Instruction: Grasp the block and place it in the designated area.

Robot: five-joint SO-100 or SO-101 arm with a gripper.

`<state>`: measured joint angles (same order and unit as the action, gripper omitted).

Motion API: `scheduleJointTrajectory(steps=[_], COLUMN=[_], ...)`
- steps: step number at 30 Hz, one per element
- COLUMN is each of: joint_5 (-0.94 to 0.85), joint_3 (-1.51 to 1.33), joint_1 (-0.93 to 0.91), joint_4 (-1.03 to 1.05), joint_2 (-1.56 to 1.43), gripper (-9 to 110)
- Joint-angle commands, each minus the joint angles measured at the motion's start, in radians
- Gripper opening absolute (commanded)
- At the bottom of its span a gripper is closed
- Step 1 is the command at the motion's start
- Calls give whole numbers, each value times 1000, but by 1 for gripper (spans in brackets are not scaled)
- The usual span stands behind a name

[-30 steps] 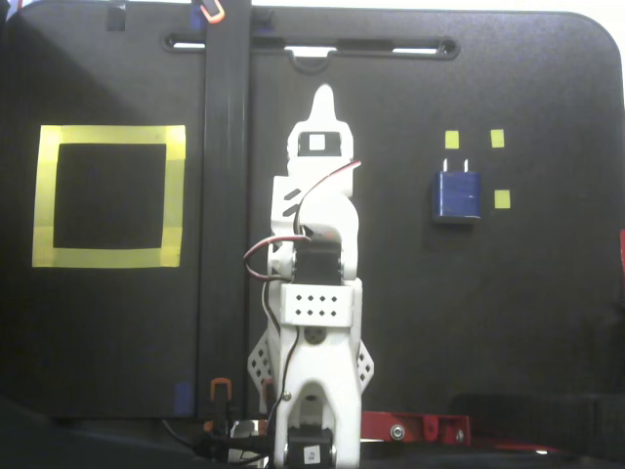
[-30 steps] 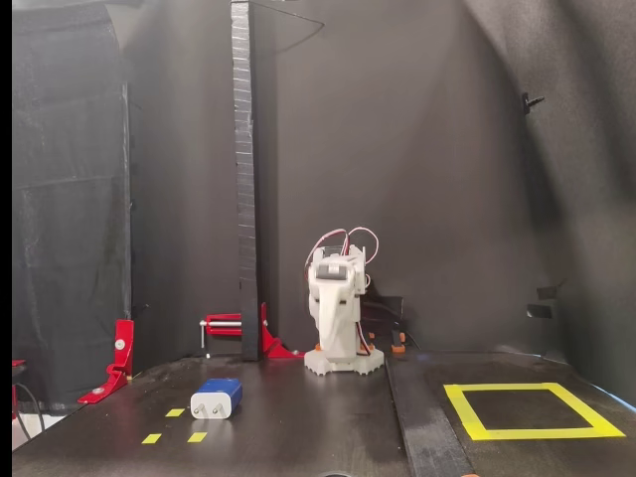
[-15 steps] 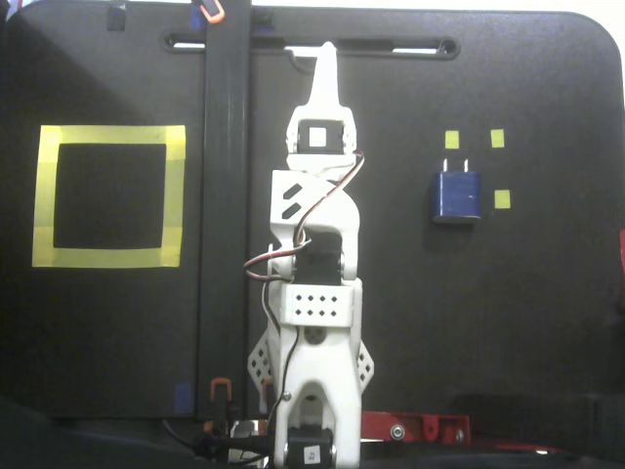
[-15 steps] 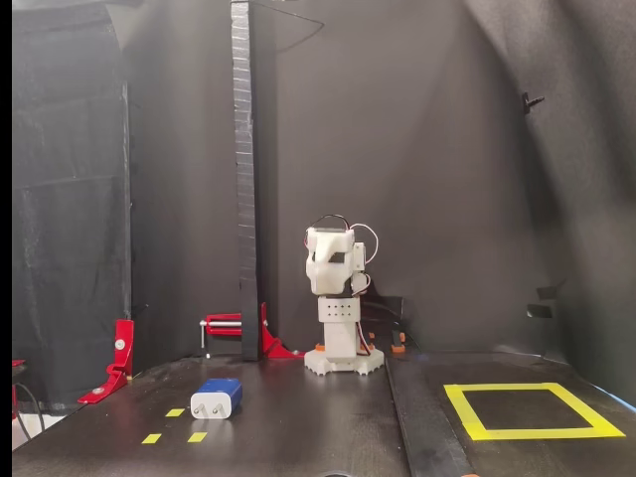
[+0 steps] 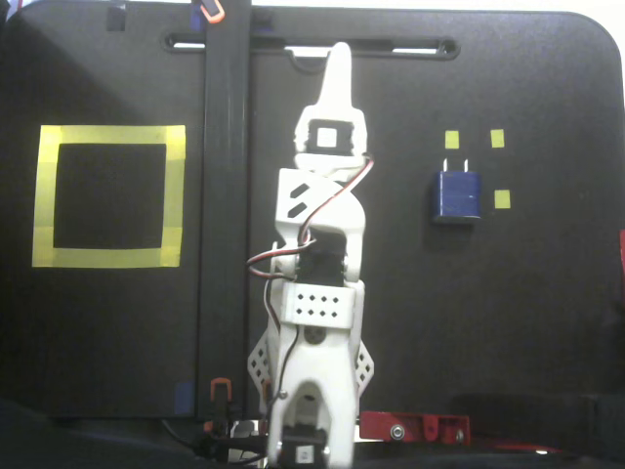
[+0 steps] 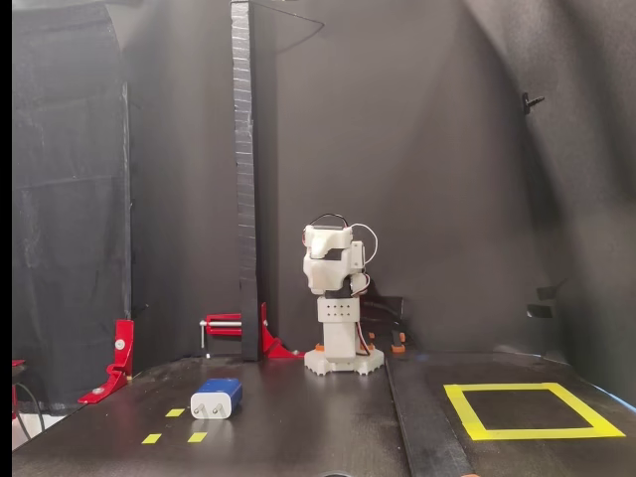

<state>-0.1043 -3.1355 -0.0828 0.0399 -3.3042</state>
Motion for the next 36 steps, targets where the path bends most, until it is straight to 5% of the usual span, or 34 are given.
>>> scheduleJointTrajectory(steps=[1, 20, 36], joint_5=[-8, -8, -11], joint_3=[-5, -5, -5], joint_1=[-63, -563, -603], joint_4=[-6, 87, 21], joint_2=[-6, -6, 0], gripper=[0, 0, 0])
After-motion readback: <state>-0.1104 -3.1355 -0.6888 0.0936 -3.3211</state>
